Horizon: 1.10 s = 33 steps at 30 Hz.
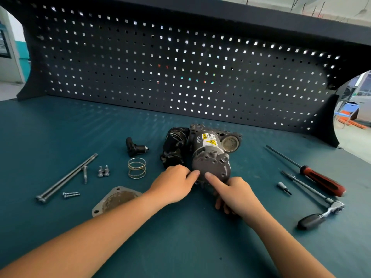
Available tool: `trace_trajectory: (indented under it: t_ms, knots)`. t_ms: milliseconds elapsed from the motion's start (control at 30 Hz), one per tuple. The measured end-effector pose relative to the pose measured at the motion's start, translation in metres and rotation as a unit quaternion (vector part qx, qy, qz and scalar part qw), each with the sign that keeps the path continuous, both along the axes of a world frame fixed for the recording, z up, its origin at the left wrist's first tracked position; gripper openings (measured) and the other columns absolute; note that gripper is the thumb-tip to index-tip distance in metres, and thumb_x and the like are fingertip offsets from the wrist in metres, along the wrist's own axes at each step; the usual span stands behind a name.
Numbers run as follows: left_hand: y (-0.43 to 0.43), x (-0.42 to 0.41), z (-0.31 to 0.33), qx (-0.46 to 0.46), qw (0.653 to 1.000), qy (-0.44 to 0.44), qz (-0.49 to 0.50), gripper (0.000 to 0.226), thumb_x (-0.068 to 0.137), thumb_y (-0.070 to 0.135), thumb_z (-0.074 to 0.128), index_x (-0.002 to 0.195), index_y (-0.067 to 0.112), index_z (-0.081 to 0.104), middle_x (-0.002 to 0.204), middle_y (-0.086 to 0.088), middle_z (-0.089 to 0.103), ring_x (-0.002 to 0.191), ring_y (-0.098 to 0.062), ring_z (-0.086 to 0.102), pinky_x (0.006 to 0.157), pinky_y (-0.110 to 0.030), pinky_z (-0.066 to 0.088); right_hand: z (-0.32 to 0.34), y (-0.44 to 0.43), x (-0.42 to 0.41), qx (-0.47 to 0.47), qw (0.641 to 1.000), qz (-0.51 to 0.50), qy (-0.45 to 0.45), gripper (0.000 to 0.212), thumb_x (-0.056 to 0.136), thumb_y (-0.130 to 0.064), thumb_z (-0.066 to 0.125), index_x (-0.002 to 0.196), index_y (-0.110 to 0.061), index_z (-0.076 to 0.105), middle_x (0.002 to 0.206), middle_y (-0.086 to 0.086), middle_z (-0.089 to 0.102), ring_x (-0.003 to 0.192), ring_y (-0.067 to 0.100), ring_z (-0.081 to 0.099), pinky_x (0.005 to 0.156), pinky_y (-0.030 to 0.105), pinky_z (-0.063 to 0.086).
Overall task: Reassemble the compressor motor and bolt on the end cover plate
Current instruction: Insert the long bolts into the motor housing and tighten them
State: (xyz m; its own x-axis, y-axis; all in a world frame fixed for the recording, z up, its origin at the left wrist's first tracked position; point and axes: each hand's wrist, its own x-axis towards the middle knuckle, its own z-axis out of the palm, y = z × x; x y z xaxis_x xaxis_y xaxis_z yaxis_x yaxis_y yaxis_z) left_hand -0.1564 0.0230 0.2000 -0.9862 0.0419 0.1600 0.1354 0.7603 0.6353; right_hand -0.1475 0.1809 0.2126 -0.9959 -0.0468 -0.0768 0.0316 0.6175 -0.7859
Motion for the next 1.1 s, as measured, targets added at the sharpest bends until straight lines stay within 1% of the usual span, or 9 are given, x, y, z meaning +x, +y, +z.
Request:
trace_trajectory:
  t_ms: [200, 267, 367, 500, 633, 700, 867, 967, 1100]
  knots:
    - [0.001, -0.003, -0.003, -0.061, 0.998, -0.019, -0.021, 0.04, 0.09, 0.05, 0.05, 0.066, 0.018, 0.047, 0.065, 0.005, 0.048, 0.073, -0.023, 0.054, 0.054, -0.03, 0.031, 0.002, 0.0, -0.004, 0.073, 0.997, 0.002, -0.023, 0.071, 0.08, -0.073, 0.035, 0.056, -0.01, 0.057, 0.034, 0.001, 0.052, 0.029, 0.009, 0.045, 0.047, 0.022, 0.039]
    - [0.001, -0.004, -0.004, -0.056, 0.998, -0.018, -0.003, 0.036, 0.088, 0.051, 0.052, 0.066, 0.024, 0.044, 0.068, 0.009, 0.047, 0.076, -0.02, 0.053, 0.054, -0.03, 0.03, 0.0, 0.002, -0.005, 0.1, 0.995, -0.008, -0.016, 0.072, 0.08, -0.074, 0.034, 0.058, -0.01, 0.057, 0.038, 0.001, 0.055, 0.041, 0.013, 0.053, 0.054, 0.027, 0.044]
    - [0.0, -0.006, -0.005, -0.031, 0.999, -0.01, 0.018, 0.03, 0.087, 0.052, 0.053, 0.072, 0.027, 0.047, 0.072, 0.01, 0.048, 0.08, -0.019, 0.055, 0.059, -0.029, 0.034, -0.003, 0.005, -0.005, 0.143, 0.986, -0.06, 0.056, 0.066, 0.079, -0.073, 0.04, 0.062, -0.011, 0.052, 0.064, 0.005, 0.061, 0.07, 0.025, 0.059, 0.062, 0.032, 0.047]
    - [0.0, -0.006, -0.005, -0.03, 0.999, -0.008, 0.023, 0.031, 0.088, 0.05, 0.053, 0.07, 0.025, 0.052, 0.073, 0.007, 0.053, 0.083, -0.022, 0.059, 0.059, -0.029, 0.036, -0.005, 0.011, -0.004, 0.095, 0.974, -0.095, 0.185, 0.049, 0.078, -0.063, 0.054, 0.063, -0.017, 0.046, 0.065, -0.003, 0.053, 0.073, 0.024, 0.052, 0.056, 0.03, 0.033]
    - [0.003, -0.005, -0.005, -0.046, 0.999, -0.006, 0.029, 0.037, 0.09, 0.049, 0.052, 0.076, 0.016, 0.061, 0.073, 0.002, 0.056, 0.082, -0.025, 0.06, 0.056, -0.029, 0.034, -0.011, 0.012, -0.01, 0.08, 0.965, -0.097, 0.229, 0.042, 0.079, -0.057, 0.06, 0.072, -0.018, 0.049, 0.066, -0.007, 0.053, 0.074, 0.022, 0.055, 0.06, 0.03, 0.036]
    - [0.003, -0.005, -0.005, -0.045, 0.998, 0.002, 0.039, 0.038, 0.089, 0.049, 0.052, 0.083, 0.014, 0.064, 0.08, 0.0, 0.06, 0.084, -0.024, 0.06, 0.058, -0.029, 0.037, -0.014, 0.013, -0.014, 0.064, 0.957, -0.102, 0.263, 0.039, 0.077, -0.054, 0.065, 0.086, -0.018, 0.051, 0.08, -0.007, 0.056, 0.081, 0.018, 0.055, 0.065, 0.029, 0.038]
    - [0.003, -0.003, -0.008, -0.048, 0.998, 0.023, 0.046, 0.037, 0.089, 0.05, 0.052, 0.083, 0.015, 0.061, 0.08, 0.004, 0.058, 0.082, -0.021, 0.058, 0.059, -0.029, 0.038, -0.019, 0.016, -0.022, -0.03, 0.957, -0.014, 0.287, 0.06, 0.082, -0.036, 0.067, 0.136, -0.026, 0.044, 0.135, -0.01, 0.048, 0.122, 0.007, 0.045, 0.095, 0.018, 0.036]
    - [0.003, -0.003, -0.009, -0.055, 0.996, 0.038, 0.05, 0.035, 0.089, 0.051, 0.051, 0.084, 0.017, 0.062, 0.081, 0.005, 0.059, 0.081, -0.018, 0.057, 0.058, -0.029, 0.036, -0.019, 0.023, -0.03, -0.066, 0.961, 0.06, 0.263, 0.065, 0.084, -0.032, 0.066, 0.14, -0.037, 0.033, 0.143, -0.015, 0.04, 0.129, -0.004, 0.034, 0.097, 0.002, 0.026]
    - [0.003, -0.003, -0.01, -0.083, 0.994, 0.051, 0.059, 0.036, 0.09, 0.053, 0.049, 0.088, 0.019, 0.061, 0.086, 0.005, 0.058, 0.084, -0.019, 0.056, 0.059, -0.029, 0.034, -0.017, 0.029, -0.043, 0.003, 0.96, 0.145, 0.238, 0.08, 0.072, -0.051, 0.068, 0.127, -0.061, 0.011, 0.153, -0.016, 0.022, 0.138, -0.002, 0.022, 0.11, 0.019, 0.024]
